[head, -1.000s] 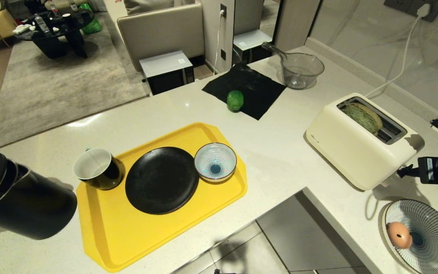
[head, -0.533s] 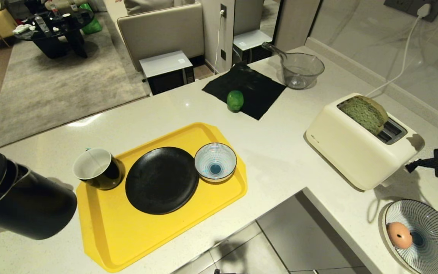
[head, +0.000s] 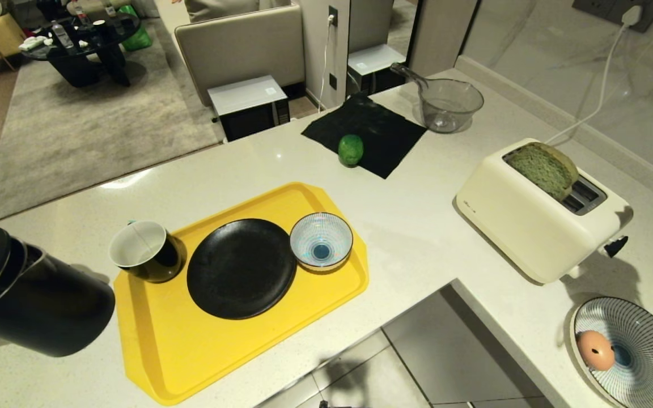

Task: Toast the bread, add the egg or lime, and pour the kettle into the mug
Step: Put the baked bread on a plate

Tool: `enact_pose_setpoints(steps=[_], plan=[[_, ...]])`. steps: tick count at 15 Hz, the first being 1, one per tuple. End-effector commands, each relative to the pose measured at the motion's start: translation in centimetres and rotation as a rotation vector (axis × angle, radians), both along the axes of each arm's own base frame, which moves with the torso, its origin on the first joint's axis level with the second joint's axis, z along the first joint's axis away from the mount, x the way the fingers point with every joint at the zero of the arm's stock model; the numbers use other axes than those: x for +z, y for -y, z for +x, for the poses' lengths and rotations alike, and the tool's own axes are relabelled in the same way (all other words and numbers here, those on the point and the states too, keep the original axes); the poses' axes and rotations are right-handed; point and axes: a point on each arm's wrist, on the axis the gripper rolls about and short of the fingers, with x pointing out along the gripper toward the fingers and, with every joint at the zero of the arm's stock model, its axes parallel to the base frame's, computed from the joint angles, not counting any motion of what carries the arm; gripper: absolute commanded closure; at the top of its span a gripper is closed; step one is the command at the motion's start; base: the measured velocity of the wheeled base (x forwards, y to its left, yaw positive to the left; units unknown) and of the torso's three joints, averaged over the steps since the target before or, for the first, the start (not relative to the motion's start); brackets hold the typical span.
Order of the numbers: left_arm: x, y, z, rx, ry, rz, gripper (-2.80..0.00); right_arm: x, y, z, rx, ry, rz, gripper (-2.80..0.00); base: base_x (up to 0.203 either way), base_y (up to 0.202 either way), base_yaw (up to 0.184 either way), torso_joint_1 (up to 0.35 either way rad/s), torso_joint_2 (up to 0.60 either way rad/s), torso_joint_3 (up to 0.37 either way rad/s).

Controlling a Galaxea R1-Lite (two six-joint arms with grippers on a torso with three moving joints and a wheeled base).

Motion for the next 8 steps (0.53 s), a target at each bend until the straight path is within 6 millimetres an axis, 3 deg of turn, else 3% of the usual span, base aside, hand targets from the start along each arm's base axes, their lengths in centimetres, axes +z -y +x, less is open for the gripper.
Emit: enact_pose_setpoints(steps=[1, 2, 5, 8], plan=[[0.0, 0.0, 0.0, 0.000, 0.001, 0.000, 0.00, 1.0, -0.2, -0.4, 0.007, 0.076, -0.025, 0.00, 0.000, 0.000, 0.000, 0.000, 0.00, 0.000], [0.0, 0.0, 0.0, 0.000, 0.001, 0.000, 0.00, 1.1, -0.4, 0.1, 0.025, 0.091, -0.032, -2.80, 0.000, 0.000, 0.000, 0.000, 0.00, 0.000], [0.0, 0.0, 0.0, 0.000, 0.001, 0.000, 0.00, 1.1, -0.8, 1.7, 0.094, 0.139, -0.128, -2.80, 0.000, 0.000, 0.000, 0.000, 0.00, 0.000], [0.0, 0.0, 0.0, 0.000, 0.001, 0.000, 0.00, 0.9, -0.7, 2.1, 0.139, 0.149, -0.271, -2.80, 0.000, 0.000, 0.000, 0.000, 0.00, 0.000]])
